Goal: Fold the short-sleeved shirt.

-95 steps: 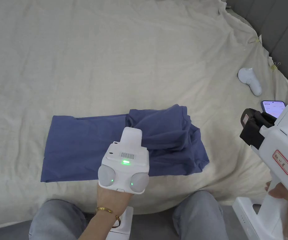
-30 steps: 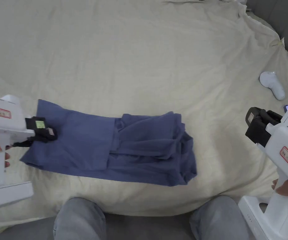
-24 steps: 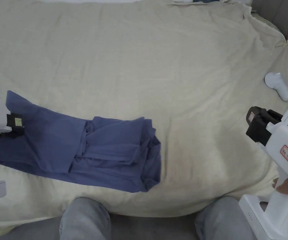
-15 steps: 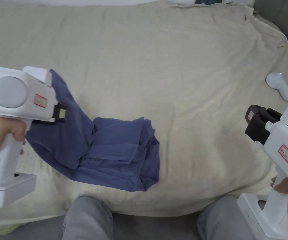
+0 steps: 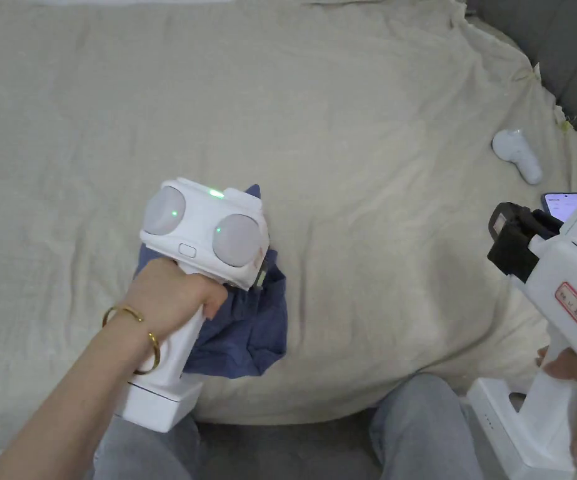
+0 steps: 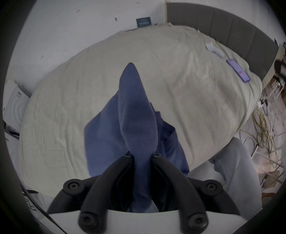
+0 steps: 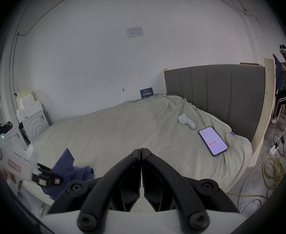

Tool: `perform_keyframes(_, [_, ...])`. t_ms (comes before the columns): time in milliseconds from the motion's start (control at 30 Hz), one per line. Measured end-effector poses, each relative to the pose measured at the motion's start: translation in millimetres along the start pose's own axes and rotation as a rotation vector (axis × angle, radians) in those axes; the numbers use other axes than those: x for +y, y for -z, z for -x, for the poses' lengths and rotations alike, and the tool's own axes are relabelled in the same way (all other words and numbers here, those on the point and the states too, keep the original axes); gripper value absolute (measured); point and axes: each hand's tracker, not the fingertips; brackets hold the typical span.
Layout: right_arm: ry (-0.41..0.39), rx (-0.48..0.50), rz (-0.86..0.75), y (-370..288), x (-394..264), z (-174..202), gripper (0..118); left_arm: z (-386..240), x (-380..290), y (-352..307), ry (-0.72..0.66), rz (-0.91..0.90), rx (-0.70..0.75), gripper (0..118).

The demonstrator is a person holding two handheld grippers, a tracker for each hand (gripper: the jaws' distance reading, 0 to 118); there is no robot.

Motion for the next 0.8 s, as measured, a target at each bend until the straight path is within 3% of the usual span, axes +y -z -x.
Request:
perform_keyframes(233, [0.029,-0.041,0.014,-5,-5,-15,0,-44,-2,61,0.007,0.079,0.054,12])
perform_keyframes(300, [0.028,-0.047,0.016,-5,-5,-16,0,-48,-5,61,0.005,0.070,0.025,32])
perform_keyframes(333, [0.026,-0.050,0.017,-5,-4,-17,0,-46,-4,57,-0.004,0.058,-0.024,55])
perform_keyframes(400, [0.028,-0.053,0.016,-5,-3,-17,0,-36,0,46,-0.092,0.056,-0.173,87])
perform_keyframes(433, [0.032,-0.052,0.014,-5,-2,-17,0,-28,4,37,-0.160,0.052,-0.239,99])
perform_keyframes(467, [0.034,-0.051,0.011,-5,-1,-16,0,-18,6,28,-0.229,0.031,-0.309,101])
perform_keyframes(533, [0.034,-0.049,0.006,-5,0,-14,0,7,10,9,-0.358,-0.060,-0.446,101])
perform_keyframes(667, [0.031,-0.037,0.002,-5,2,-10,0,59,12,-19,-0.503,-0.265,-0.551,94])
perform_keyframes(700, [0.029,-0.034,0.002,-5,2,-9,0,64,10,-25,-0.516,-0.318,-0.533,83])
perform_keyframes(767, [0.026,-0.031,0.003,-5,1,-7,0,80,4,-25,-0.568,-0.385,-0.453,32])
perform_keyframes(800, [0.026,-0.030,0.005,-4,1,-7,0,84,1,-22,-0.585,-0.392,-0.414,14])
